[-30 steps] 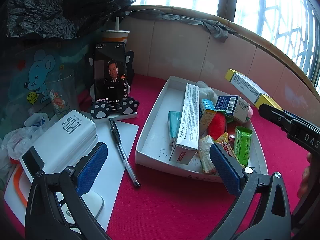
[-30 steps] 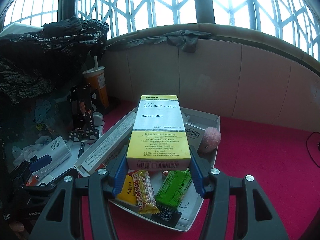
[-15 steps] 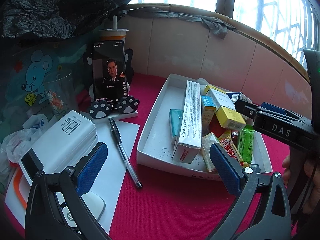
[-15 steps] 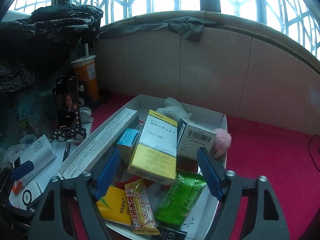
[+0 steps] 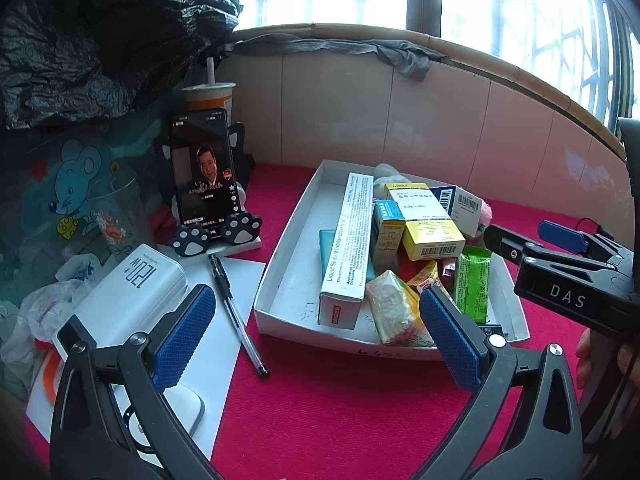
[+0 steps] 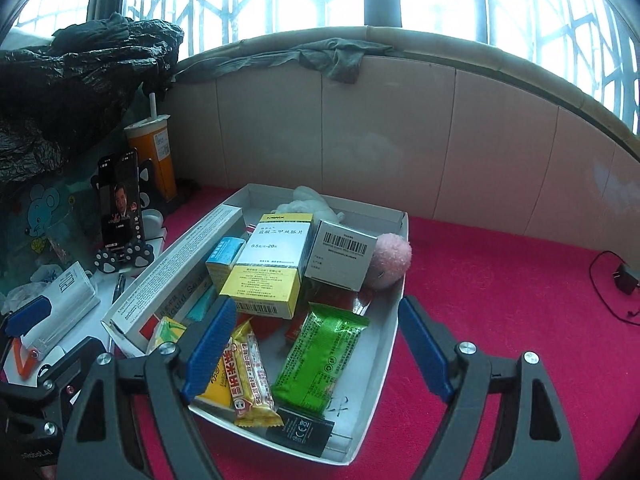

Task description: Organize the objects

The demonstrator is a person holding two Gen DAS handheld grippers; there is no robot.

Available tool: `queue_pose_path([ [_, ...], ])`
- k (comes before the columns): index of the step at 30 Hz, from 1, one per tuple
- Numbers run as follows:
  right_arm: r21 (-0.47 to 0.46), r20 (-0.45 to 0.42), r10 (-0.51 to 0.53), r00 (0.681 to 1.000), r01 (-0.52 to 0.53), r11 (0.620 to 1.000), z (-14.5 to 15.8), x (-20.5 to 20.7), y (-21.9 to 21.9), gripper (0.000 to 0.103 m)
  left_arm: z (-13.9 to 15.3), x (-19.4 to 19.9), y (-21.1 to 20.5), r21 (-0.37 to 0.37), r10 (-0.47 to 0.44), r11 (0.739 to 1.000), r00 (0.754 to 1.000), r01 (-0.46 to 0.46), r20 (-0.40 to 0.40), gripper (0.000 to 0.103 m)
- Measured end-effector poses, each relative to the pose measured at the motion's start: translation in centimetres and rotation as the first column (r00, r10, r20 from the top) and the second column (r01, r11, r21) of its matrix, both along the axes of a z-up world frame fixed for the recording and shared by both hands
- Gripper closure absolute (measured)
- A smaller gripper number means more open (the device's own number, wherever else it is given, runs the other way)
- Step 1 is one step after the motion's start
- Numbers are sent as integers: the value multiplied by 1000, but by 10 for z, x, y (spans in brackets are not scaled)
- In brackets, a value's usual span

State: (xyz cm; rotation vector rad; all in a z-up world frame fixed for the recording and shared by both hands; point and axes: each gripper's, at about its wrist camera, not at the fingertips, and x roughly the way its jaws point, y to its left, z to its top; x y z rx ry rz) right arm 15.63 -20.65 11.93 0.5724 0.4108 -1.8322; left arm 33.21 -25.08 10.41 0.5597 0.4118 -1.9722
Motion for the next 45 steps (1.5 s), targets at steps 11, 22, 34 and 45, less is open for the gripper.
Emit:
queue_pose_path([
  [11,-33,-21,-20,1000,19,999,11,-2,33,20,26,-12,34,-109,16,994,999,-13,35,0],
  [22,-66,44,-58,997,61,996,13,-22,77,20,30,-28,55,-44,3,999,998,-1,58,0],
  [34,-233,97,-132,986,152,961,46,-46,160,0,49,-51,85,-75,-118,990,991,123,60,0],
  [45,-401,233,-145,962,230,887,63,-67,239,0,79,-67,103,-94,-131,987,991,132,17,0],
])
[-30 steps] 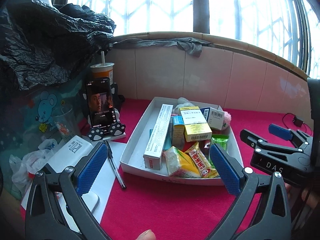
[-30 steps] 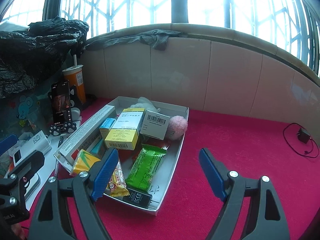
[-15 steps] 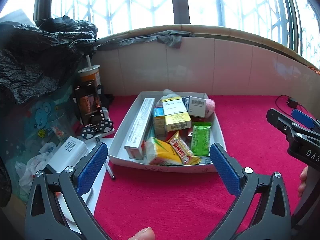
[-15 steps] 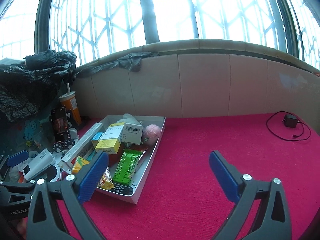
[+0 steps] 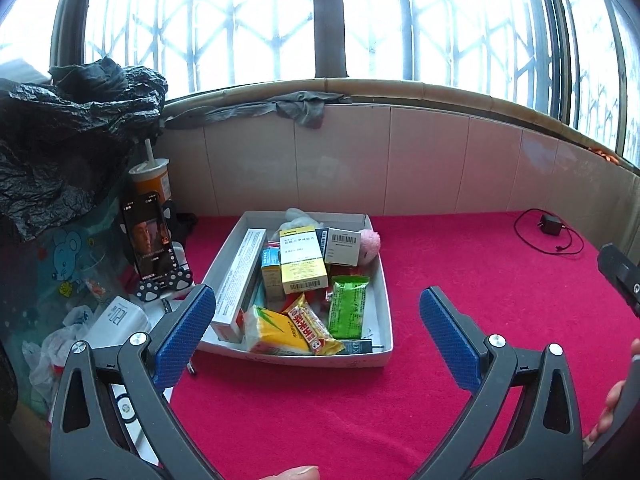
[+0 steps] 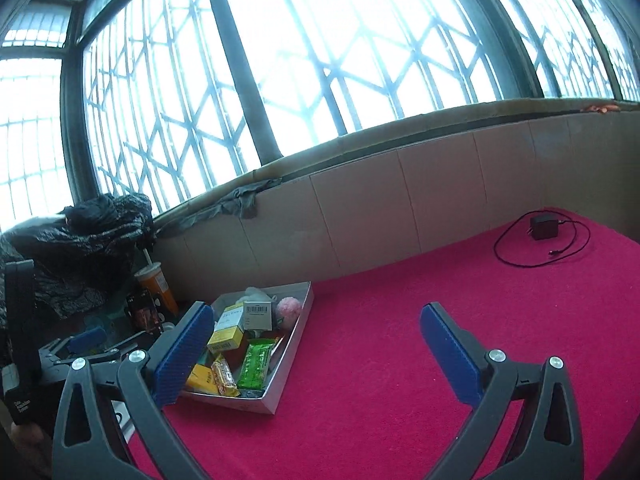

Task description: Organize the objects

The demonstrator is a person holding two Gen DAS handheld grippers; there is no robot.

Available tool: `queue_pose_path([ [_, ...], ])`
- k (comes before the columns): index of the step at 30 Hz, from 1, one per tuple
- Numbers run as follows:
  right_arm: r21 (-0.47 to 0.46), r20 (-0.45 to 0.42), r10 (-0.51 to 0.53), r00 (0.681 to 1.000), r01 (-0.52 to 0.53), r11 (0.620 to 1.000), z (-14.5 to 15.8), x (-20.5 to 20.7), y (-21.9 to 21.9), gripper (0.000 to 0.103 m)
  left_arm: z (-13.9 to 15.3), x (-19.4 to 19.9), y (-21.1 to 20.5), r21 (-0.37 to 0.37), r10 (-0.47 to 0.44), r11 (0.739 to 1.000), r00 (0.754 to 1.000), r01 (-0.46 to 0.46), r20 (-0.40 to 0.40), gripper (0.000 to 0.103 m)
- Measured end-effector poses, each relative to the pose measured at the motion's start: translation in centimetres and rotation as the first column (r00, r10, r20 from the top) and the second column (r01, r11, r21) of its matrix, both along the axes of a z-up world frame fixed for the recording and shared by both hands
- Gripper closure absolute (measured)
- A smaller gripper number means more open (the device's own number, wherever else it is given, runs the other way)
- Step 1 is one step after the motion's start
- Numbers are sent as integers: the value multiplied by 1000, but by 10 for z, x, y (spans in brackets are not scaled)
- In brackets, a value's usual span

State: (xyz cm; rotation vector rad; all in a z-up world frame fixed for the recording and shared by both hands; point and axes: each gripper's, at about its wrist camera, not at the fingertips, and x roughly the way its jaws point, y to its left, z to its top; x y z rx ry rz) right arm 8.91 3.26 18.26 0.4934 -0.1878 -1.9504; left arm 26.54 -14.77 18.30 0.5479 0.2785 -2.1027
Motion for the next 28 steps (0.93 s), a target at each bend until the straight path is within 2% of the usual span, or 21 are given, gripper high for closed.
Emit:
queue_pose_path([
  [2,27,51,11,999,-12,1000,-5,-9,6,0,-1,0,4,2,26,1000,1000,-26,-3,0],
  [5,64,37,-46,998,44,997,-13,-10,18,0,-8,2,9,4,88,996,996,-88,19,0],
  [9,82,4,-85,996,84,993,-22,-3,36,0,-17,2,16,48,73,996,997,-74,25,0],
  [12,97,-20,-107,994,108,989,-27,1,43,0,-20,-2,24,42,53,998,998,-54,38,0],
  [28,112,19,-132,991,129,985,-35,-9,44,0,-30,-3,20,63,50,997,998,-53,49,0],
])
